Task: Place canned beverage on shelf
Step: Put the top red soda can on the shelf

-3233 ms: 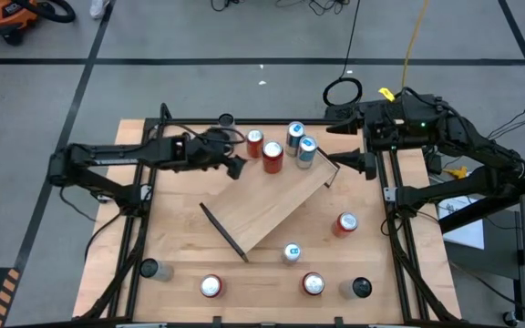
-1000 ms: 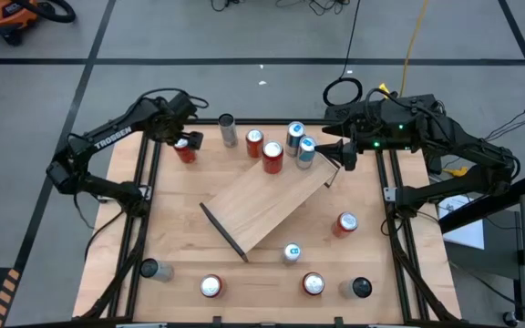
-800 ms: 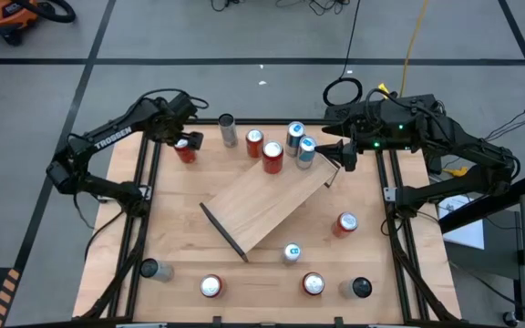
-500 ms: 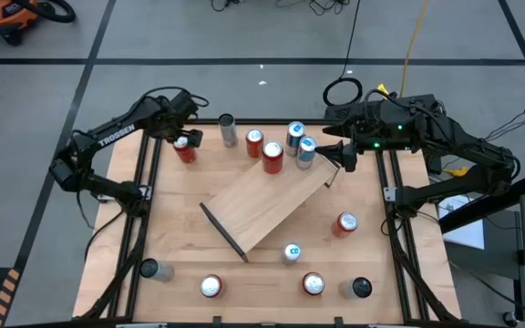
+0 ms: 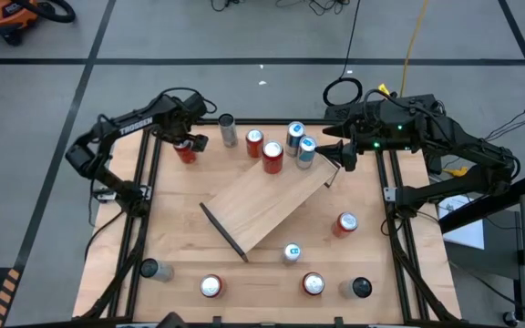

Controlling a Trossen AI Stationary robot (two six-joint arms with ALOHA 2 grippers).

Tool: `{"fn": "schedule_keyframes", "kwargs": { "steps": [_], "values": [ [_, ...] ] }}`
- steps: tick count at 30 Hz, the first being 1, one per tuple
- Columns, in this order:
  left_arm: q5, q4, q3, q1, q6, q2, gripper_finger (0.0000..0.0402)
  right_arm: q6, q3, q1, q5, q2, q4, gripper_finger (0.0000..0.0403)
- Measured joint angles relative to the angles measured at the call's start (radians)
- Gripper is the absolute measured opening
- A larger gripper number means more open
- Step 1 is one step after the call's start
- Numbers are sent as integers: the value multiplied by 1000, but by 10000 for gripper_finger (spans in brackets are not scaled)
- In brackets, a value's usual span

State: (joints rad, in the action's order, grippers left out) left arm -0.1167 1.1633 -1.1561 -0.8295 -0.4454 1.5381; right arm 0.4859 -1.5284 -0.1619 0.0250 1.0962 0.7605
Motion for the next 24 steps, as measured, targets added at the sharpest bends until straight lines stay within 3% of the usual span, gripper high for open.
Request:
{"fn": "schedule_keyframes", "kwargs": {
  "steps": [9,18,24],
  "values": [
    [17,32,0,0,-15,-18,397,11,0,0,3,0,0,364],
    [25,39,0,0,15,-33,323,1,0,0,7,0,0,364],
    [61,37,0,0,19,-33,297,-24,0,0,7,0,0,364]
  ]
}}
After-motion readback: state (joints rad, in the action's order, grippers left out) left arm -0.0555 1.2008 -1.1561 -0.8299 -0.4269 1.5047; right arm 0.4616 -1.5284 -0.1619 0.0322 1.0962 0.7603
